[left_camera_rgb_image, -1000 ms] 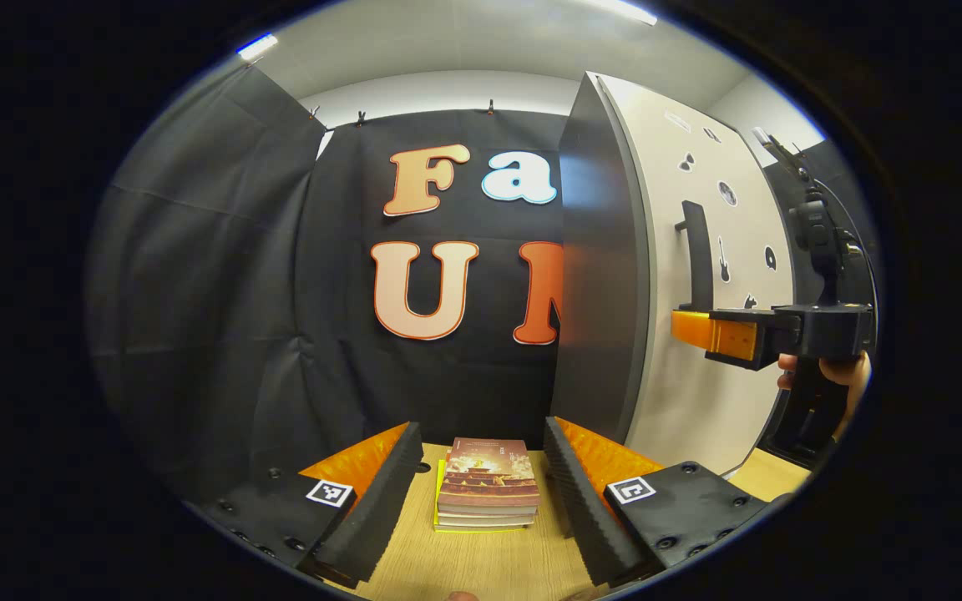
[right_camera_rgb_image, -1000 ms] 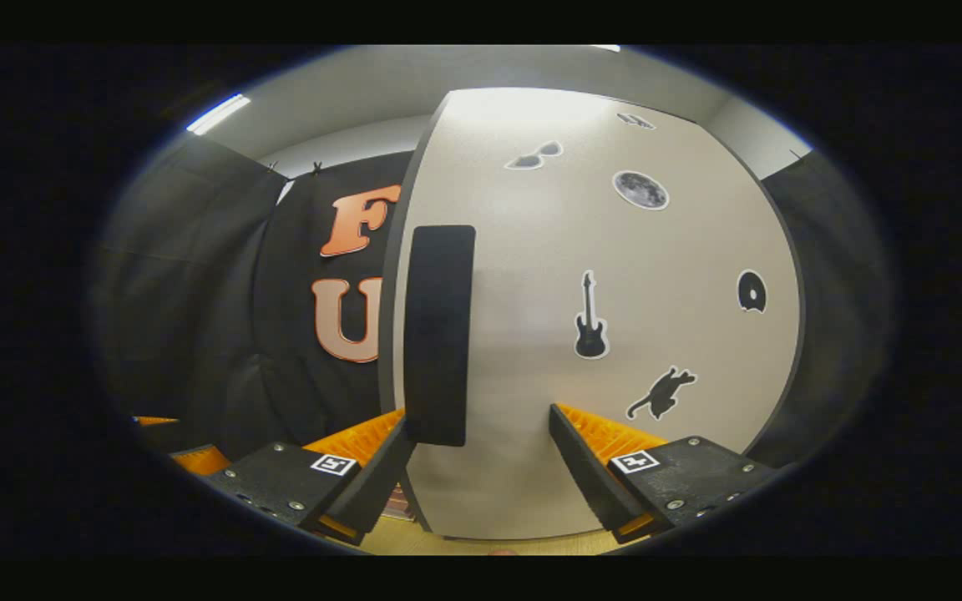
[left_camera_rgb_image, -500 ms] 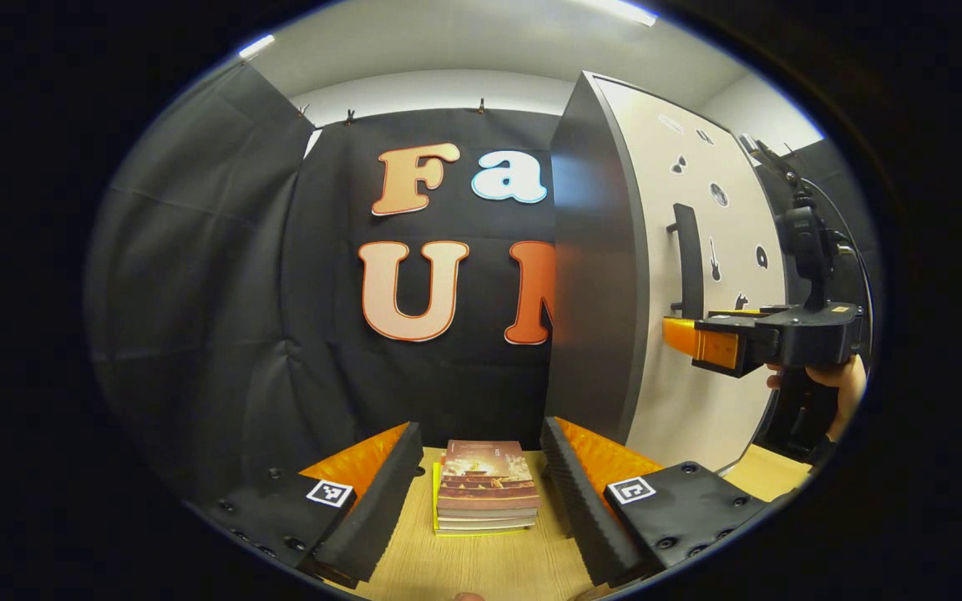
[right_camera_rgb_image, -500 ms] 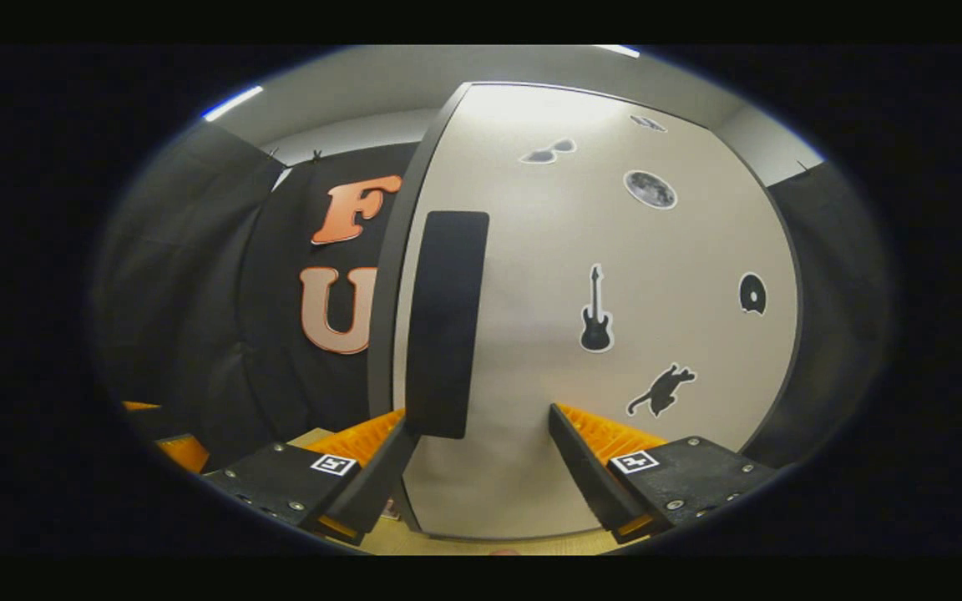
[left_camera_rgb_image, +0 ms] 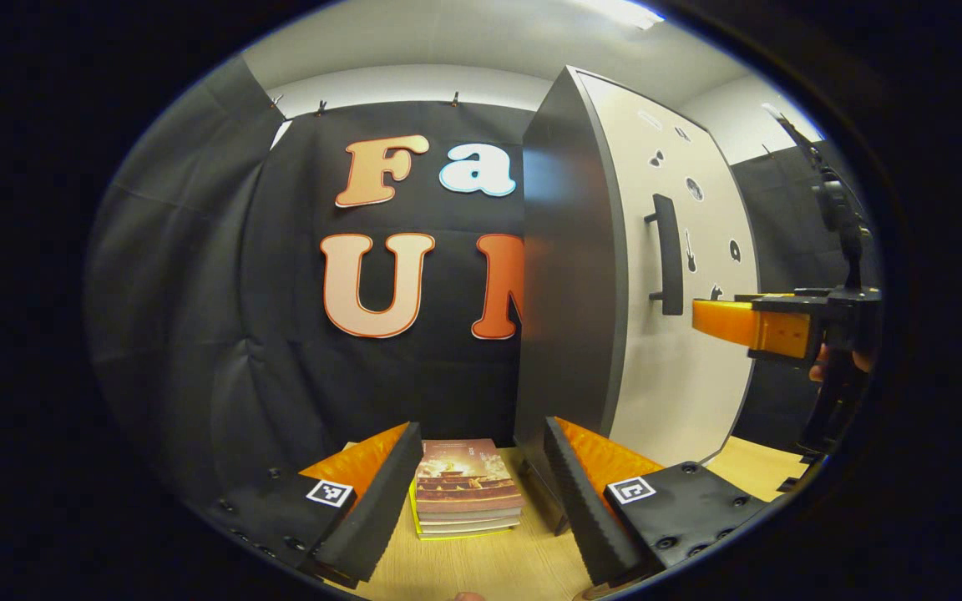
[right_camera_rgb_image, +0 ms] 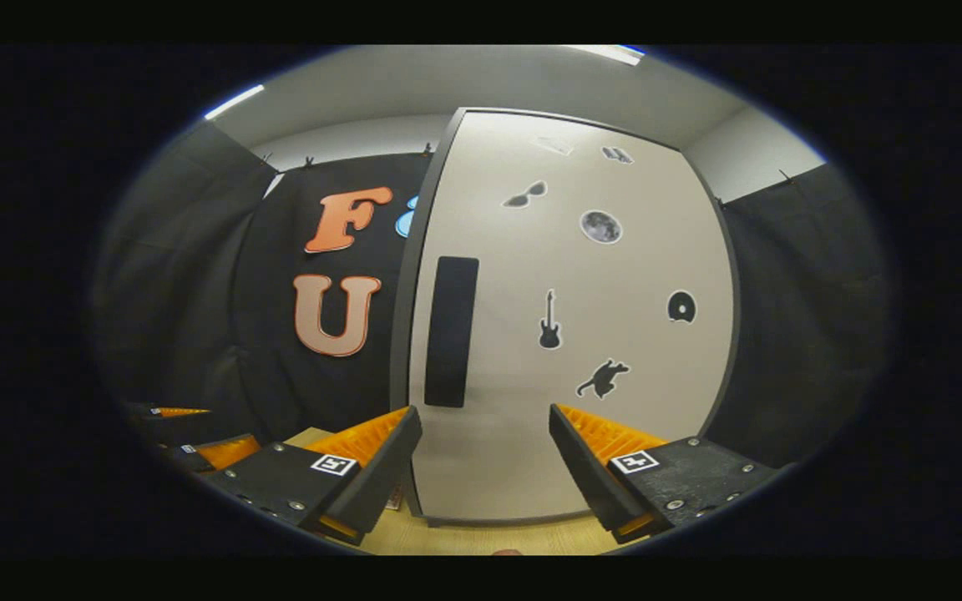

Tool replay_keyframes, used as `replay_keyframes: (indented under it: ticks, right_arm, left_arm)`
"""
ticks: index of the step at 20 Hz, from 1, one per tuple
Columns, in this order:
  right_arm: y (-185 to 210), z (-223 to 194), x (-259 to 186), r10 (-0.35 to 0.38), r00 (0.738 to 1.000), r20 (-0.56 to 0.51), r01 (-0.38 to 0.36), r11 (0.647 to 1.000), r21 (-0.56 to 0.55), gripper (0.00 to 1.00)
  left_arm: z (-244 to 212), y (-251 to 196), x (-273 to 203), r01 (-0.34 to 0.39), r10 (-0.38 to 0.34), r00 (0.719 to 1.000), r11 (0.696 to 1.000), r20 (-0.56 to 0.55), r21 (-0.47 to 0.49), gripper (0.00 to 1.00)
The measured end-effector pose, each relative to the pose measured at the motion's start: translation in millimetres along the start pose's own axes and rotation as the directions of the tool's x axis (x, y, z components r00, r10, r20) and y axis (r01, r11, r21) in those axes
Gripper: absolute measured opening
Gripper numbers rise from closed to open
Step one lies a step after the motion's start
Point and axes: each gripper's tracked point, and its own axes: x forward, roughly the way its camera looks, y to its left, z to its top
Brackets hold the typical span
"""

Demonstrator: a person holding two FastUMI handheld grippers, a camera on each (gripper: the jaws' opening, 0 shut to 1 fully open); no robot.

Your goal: Open the cabinet door with the right hand, grasp the bottle in the cabinet with the left hand and place it on the coaster, then close the cabinet door with the right hand.

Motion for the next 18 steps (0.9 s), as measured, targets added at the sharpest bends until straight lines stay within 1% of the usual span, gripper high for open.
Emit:
replay_keyframes:
  ticks: [5, 6, 8, 9, 11, 14, 18]
  right_arm:
    - [-35.9, 18.2, -54.9, -0.023, 0.998, 0.052, 0.023, 1.000, 0.002, 0.95]
    - [-45.0, 20.3, -65.8, -0.023, 0.998, 0.062, 0.023, 1.000, -0.002, 0.95]
    - [-65.3, 22.8, -86.8, -0.019, 0.997, 0.073, 0.021, 1.000, -0.015, 0.95]
    - [-75.8, 22.9, -96.0, -0.019, 0.997, 0.074, 0.021, 1.000, -0.023, 0.95]
    - [-96.9, 20.0, -115.5, -0.017, 0.997, 0.075, 0.020, 0.999, -0.036, 0.95]
    - [-120.9, 11.6, -138.9, 0.000, 0.998, 0.068, 0.003, 0.999, -0.043, 0.95]
    - [-140.1, 0.3, -163.3, 0.046, 0.997, 0.060, -0.045, 0.999, -0.020, 0.95]
  left_arm:
    - [11.7, -12.7, -16.5, -0.027, 0.027, 1.000, 1.000, 0.014, -0.004, 0.96]
    - [15.2, -16.0, -21.8, -0.043, 0.043, 0.999, 0.999, 0.023, -0.003, 0.95]
    - [21.3, -22.1, -32.5, -0.085, 0.085, 0.996, 0.996, 0.037, 0.000, 0.96]
    - [23.5, -26.3, -39.9, -0.102, 0.102, 0.994, 0.995, 0.038, -0.002, 0.95]
    - [26.4, -37.9, -55.2, -0.127, 0.127, 0.991, 0.992, 0.039, -0.011, 0.95]
    - [33.5, -53.0, -83.2, -0.173, 0.173, 0.984, 0.985, 0.043, -0.012, 0.95]
    - [39.4, -69.2, -115.9, -0.228, 0.228, 0.973, 0.974, 0.045, -0.002, 0.95]
